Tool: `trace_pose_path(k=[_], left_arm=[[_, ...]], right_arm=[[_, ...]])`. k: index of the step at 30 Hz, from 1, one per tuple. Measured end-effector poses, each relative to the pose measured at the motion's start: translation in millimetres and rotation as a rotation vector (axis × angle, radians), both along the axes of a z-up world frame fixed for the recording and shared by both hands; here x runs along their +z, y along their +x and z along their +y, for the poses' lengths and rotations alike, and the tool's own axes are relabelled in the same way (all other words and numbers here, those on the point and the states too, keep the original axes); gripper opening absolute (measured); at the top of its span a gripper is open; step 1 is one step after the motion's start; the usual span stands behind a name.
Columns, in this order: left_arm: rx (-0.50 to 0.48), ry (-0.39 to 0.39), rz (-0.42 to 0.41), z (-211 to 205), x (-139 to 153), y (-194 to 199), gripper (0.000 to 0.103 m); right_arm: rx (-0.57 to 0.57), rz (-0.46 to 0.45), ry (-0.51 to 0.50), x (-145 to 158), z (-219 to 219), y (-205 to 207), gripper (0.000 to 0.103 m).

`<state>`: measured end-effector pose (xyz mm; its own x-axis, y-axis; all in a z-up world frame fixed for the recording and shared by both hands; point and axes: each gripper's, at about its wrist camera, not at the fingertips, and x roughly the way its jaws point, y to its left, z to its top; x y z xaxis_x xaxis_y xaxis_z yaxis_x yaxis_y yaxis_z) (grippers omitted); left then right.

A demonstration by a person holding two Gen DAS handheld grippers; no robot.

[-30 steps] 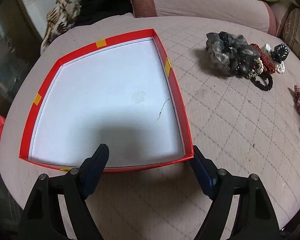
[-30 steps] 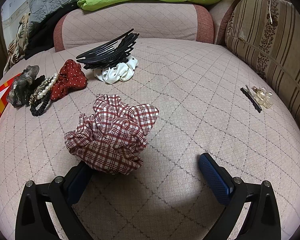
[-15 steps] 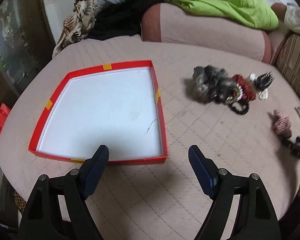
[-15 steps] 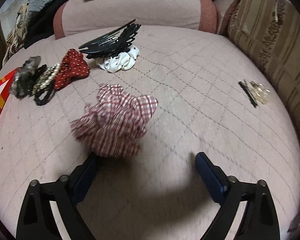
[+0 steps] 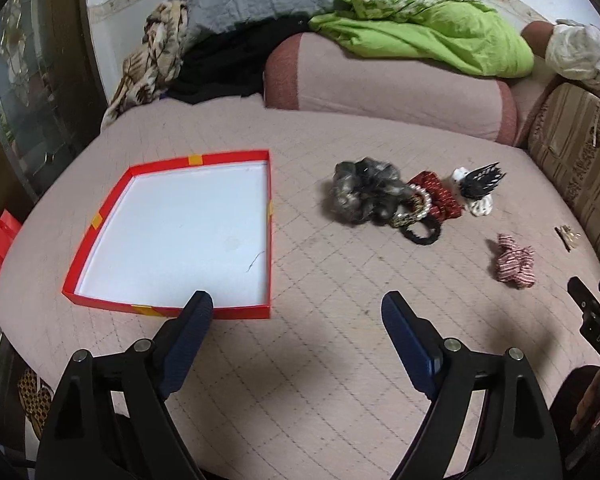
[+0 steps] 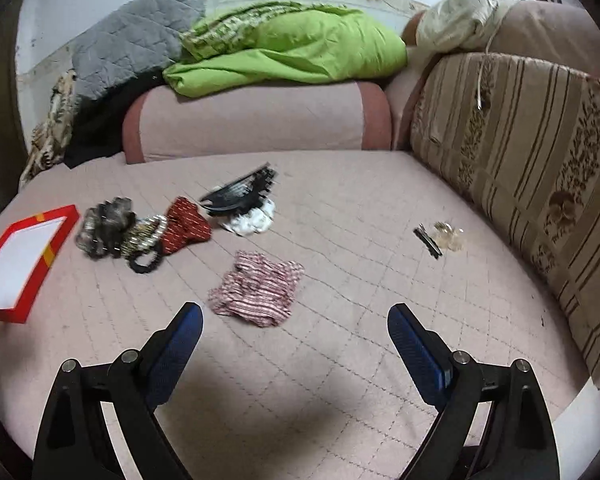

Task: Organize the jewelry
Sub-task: 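Move the right tool toward the plaid scrunchie while the left tool approaches the grey sheer scrunchie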

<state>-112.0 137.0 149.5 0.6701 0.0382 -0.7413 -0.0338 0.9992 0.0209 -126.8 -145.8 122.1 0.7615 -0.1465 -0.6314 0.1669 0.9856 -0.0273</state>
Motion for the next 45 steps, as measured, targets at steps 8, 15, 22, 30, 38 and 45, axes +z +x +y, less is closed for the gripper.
trace_pose_path(k=[8, 15, 22, 30, 38, 45], left_arm=[[-0.032, 0.044, -0.087, -21, 26, -19, 0.085], [-0.049, 0.048, -0.087, -32, 32, -24, 0.085], [-0.012, 0.108, -0.134, -26, 36, -38, 0.085], [-0.018, 0.038, -0.073, -25, 30, -36, 0.085], [-0.052, 0.060, -0.055, -37, 25, -36, 0.085], [-0.039, 0.038, -0.016, -34, 17, -28, 0.085]], right_arm=[[0.109, -0.038, -0.001, 25, 29, -9, 0.096], [0.101, -0.036, -0.003, 26, 34, -3, 0.096], [0.128, -0.070, 0.005, 29, 53, 1, 0.096], [0.133, -0.114, -0.066, 32, 60, -8, 0.096], [0.096, -0.003, 0.031, 17, 43, 0, 0.096], [0.083, 0.037, 0.055, 8, 38, 5, 0.096]])
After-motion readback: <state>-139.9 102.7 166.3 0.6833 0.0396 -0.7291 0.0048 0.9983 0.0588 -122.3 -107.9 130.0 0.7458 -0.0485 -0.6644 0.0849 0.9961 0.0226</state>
